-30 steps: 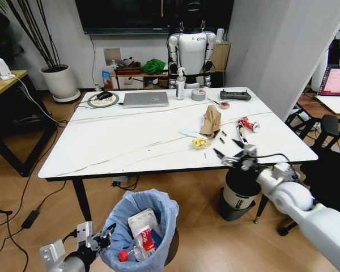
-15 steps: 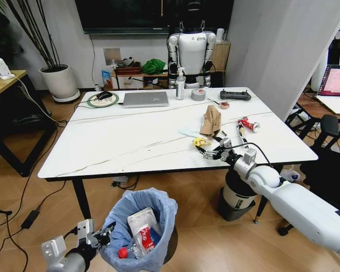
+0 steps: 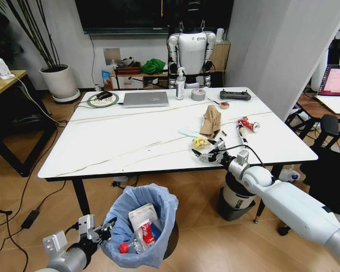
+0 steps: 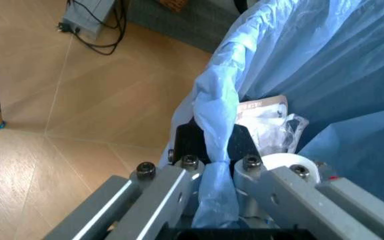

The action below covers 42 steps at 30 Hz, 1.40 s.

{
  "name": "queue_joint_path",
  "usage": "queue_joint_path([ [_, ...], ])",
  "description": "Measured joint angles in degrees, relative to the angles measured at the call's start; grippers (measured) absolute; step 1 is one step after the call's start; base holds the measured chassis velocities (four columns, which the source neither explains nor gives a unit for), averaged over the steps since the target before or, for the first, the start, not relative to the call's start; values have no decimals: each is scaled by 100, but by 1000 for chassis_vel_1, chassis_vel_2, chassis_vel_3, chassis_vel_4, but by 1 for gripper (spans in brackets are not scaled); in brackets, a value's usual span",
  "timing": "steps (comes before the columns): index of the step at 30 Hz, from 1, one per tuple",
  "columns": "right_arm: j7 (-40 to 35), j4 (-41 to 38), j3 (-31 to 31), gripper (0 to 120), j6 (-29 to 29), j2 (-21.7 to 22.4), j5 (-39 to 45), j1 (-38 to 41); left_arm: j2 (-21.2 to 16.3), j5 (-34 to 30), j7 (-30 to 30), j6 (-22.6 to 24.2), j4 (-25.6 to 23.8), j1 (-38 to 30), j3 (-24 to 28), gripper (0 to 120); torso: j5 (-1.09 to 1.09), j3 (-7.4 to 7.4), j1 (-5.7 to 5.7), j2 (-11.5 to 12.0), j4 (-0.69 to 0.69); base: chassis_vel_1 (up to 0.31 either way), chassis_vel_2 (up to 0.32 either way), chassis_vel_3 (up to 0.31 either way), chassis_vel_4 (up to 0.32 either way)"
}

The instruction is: Pick up the trash bin and place the trash from the table into it.

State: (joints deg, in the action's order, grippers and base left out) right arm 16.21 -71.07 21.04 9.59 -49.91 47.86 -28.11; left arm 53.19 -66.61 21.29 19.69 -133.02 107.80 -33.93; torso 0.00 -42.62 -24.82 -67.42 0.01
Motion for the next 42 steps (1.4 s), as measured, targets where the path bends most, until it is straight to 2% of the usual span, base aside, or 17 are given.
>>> queue_joint_path([
  [4, 5, 118, 30, 100, 2, -58, -15, 51, 37, 2, -1, 0, 0, -2, 3, 0, 0, 0, 0, 0, 1, 0, 0, 0, 0],
  [8, 8, 229, 37, 86, 7, -87, -26, 77, 66, 9, -2, 0, 0, -3, 3, 0, -1, 0, 0, 0, 1, 0, 0, 0, 0],
  [10, 12, 234, 32, 84, 8, -87, -25, 78, 66, 10, -3, 0, 0, 1, -2, 0, -1, 0, 0, 0, 0, 0, 0, 0, 0],
  [11, 15, 235, 24, 76, 8, -85, -19, 78, 73, 17, -5, 0, 0, 5, -8, 0, 0, 0, 1, 0, 0, 0, 0, 0, 0],
  [15, 11, 198, 13, 59, 9, -86, 0, 73, 106, 36, -9, 0, -1, 2, 10, 0, 0, 0, 1, 0, 0, 0, 0, 0, 0],
  [16, 11, 198, 13, 59, 9, -86, 0, 73, 106, 36, -9, 0, -1, 2, 10, 0, 0, 0, 1, 0, 0, 0, 0, 0, 0],
  [23, -2, 151, 16, 32, 8, -84, 52, 109, 122, 48, -12, 2, -9, 20, 8, 0, 0, 0, 1, 0, 1, 0, 0, 0, 0],
  [24, -2, 151, 16, 32, 8, -84, 52, 109, 122, 48, -12, 2, -9, 20, 8, 0, 0, 0, 1, 0, 1, 0, 0, 0, 0],
  [27, -5, 141, 21, 17, 8, -80, 78, 121, 133, 59, -16, 2, -13, 27, 7, 0, 0, 0, 1, 0, 0, 0, 0, 0, 0],
  [30, -7, 139, 22, 11, 8, -83, 83, 122, 136, 63, -18, 2, -10, 29, 6, 0, 0, 0, 1, 0, 0, 0, 0, 0, 0],
  [31, -7, 136, 22, 3, 8, -84, 84, 122, 136, 64, -19, 2, -5, 29, 6, 0, 0, 0, 1, 0, 1, 0, 0, 0, 0],
  [33, -7, 129, 22, 0, 8, -84, 86, 115, 132, 64, -20, 2, -1, 25, 6, 0, -1, 0, 1, 1, 1, 0, 0, 0, 0],
  [42, -7, -34, 18, 0, 16, 0, 199, 121, 64, -4, -9, 2, -5, -56, 21, 0, 0, 0, 1, 1, 1, 0, 0, 0, 0],
])
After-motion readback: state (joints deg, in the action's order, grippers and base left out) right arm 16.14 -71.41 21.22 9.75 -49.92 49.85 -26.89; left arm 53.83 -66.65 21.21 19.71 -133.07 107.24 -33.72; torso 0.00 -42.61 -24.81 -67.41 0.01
